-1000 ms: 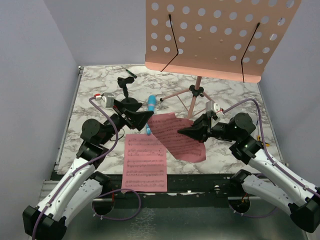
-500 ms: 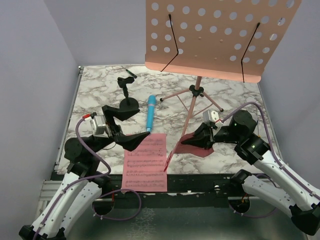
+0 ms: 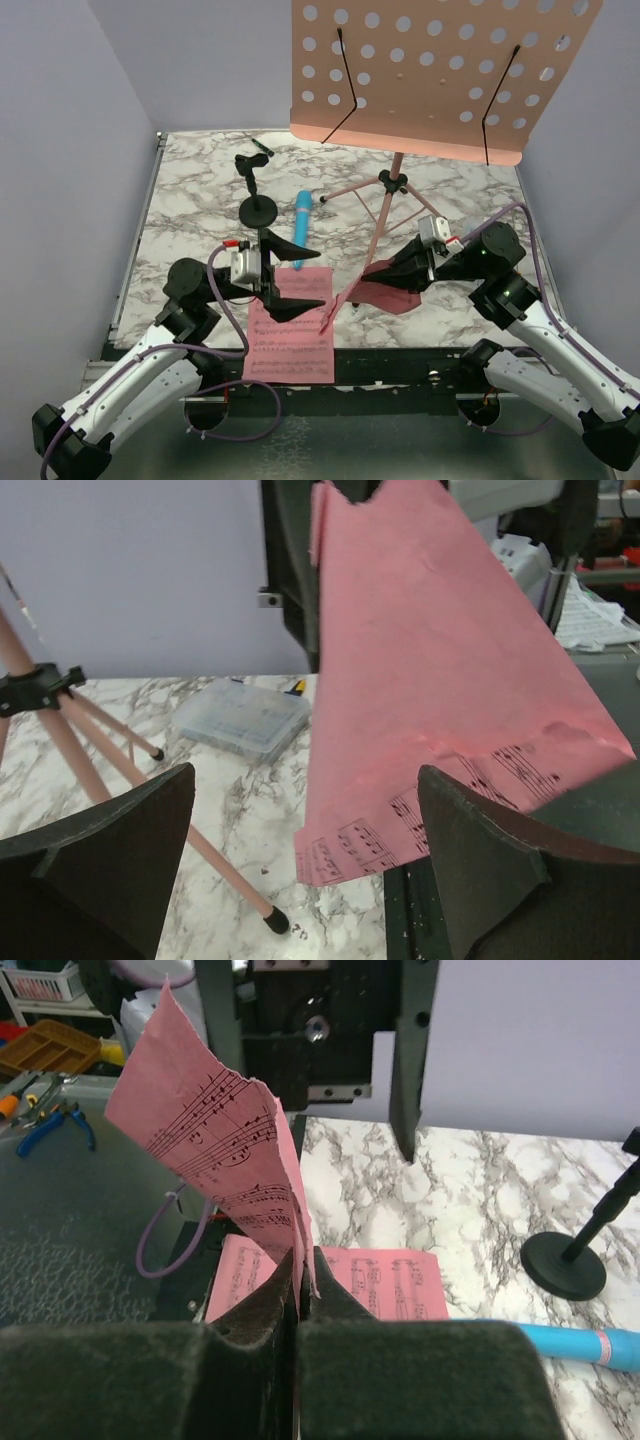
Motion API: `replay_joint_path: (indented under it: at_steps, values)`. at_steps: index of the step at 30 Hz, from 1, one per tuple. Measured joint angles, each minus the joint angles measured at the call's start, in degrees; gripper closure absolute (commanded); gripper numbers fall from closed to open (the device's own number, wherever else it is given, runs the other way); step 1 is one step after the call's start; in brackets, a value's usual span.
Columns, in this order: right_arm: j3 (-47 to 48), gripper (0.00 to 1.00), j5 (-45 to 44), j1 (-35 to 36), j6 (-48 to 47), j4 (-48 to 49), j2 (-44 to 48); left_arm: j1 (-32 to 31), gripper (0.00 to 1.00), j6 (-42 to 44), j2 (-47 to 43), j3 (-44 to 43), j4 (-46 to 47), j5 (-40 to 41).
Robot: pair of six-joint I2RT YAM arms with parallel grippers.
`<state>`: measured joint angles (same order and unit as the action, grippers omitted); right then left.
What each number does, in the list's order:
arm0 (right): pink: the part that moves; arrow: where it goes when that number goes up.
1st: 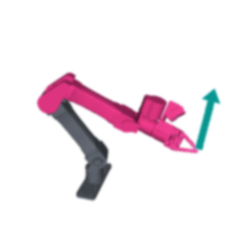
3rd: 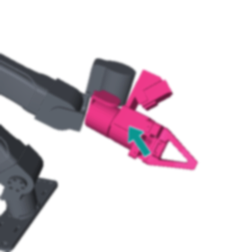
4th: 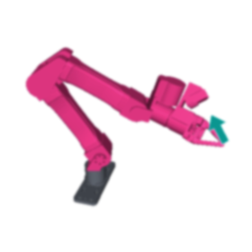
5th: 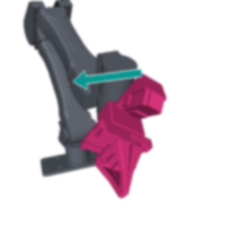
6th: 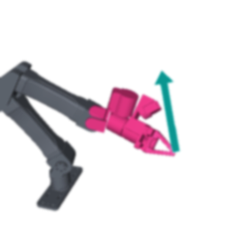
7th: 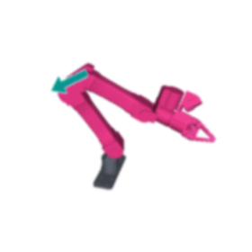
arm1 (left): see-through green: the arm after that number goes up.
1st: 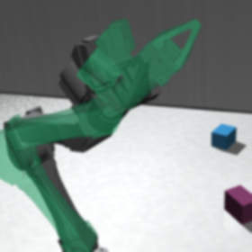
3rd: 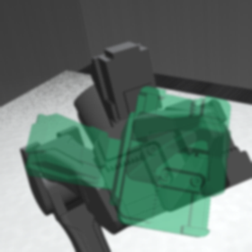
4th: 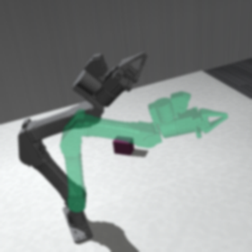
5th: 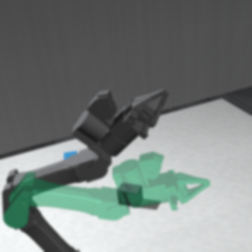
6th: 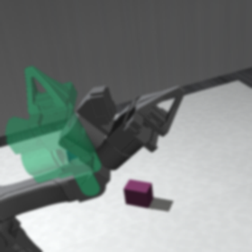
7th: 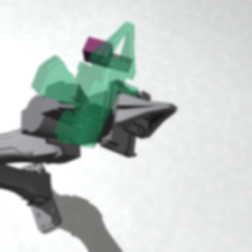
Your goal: Set up the instrument practice props
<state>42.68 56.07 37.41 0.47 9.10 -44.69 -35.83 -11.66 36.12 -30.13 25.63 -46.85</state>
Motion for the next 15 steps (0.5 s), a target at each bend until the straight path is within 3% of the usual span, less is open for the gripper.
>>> replay_joint_path:
  at_steps: [4, 15]
  values:
    - [0.00, 0.99, -1.66, 0.00, 1.90, 2.58, 0.11, -4.90, 0.14, 5.70, 0.59, 0.90, 0.09, -0.35]
    - [-0.44, 0.99, -6.78, 0.00, 7.61, 10.43, 0.00, -13.66, 0.37, 13.81, 7.28, 0.92, 0.02, 2.32]
